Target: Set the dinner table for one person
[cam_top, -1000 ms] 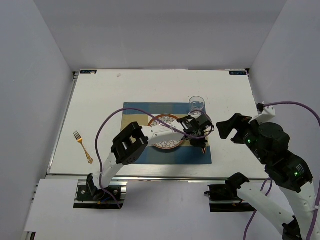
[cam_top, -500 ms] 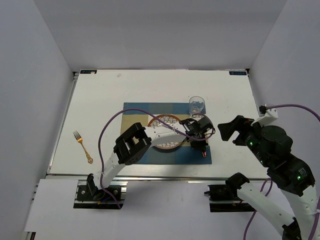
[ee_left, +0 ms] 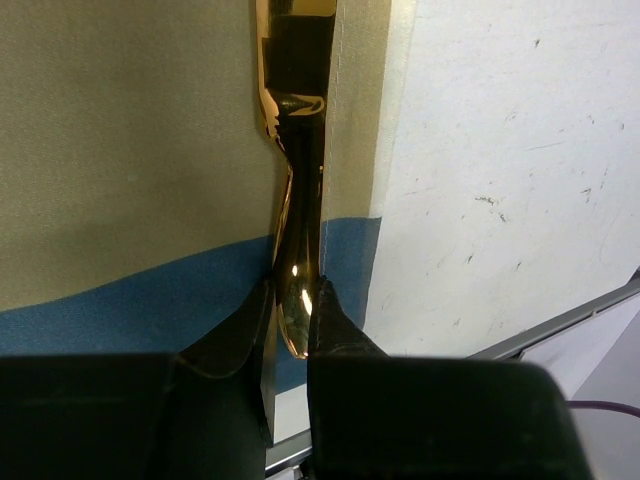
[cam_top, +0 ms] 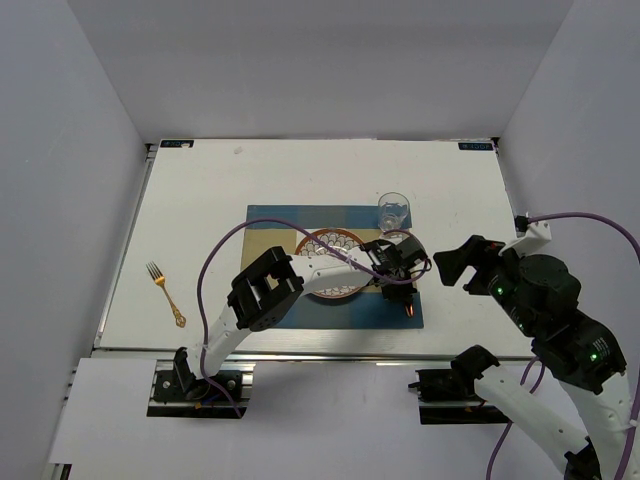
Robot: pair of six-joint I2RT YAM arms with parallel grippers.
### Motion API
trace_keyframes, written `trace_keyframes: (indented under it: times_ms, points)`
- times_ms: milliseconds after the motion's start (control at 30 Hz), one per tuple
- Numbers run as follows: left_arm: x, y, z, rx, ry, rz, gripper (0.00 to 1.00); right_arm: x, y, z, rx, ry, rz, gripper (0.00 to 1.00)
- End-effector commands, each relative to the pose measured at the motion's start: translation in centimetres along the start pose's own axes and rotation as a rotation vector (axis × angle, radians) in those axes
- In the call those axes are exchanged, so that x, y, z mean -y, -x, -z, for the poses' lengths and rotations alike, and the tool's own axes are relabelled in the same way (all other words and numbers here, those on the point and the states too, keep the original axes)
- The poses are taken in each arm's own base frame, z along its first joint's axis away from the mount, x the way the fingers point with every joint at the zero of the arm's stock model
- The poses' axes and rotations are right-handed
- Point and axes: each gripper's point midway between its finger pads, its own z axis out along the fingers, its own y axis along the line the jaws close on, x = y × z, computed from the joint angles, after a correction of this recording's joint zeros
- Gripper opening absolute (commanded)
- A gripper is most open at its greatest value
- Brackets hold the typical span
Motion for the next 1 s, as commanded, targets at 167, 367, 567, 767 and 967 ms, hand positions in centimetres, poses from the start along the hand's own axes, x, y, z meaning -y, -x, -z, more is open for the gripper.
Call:
trace_keyframes:
  times_ms: [167, 367, 567, 767, 967]
  points:
    - [1.1, 0.0, 1.7, 0.018, -0.023, 0.013, 0.0, -0.6, 0.8, 0.2, 0.038, 0.035, -0.01, 0.89]
    - [1.0, -0.2, 1.5, 0.008, -0.016, 0.008, 0.12, -0.7, 0.8, 0.2, 0.047, 0.047, -0.013, 0.89]
    - [0.9, -0.2, 1.8, 0.006, -0.014, -0.003, 0.26, -1.0, 0.9, 0.3, 0.051, 0.059, -0.015, 0.89]
    - [1.1, 0.0, 2.4, 0.017, -0.024, -0.01, 0.36, -1.3, 1.2, 0.3, 0.061, 0.074, -0.017, 0.89]
    - [1.8, -0.1, 3.2, 0.026, -0.046, -0.016, 0.45, -1.5, 1.3, 0.4, 0.061, 0.082, -0.012, 0.89]
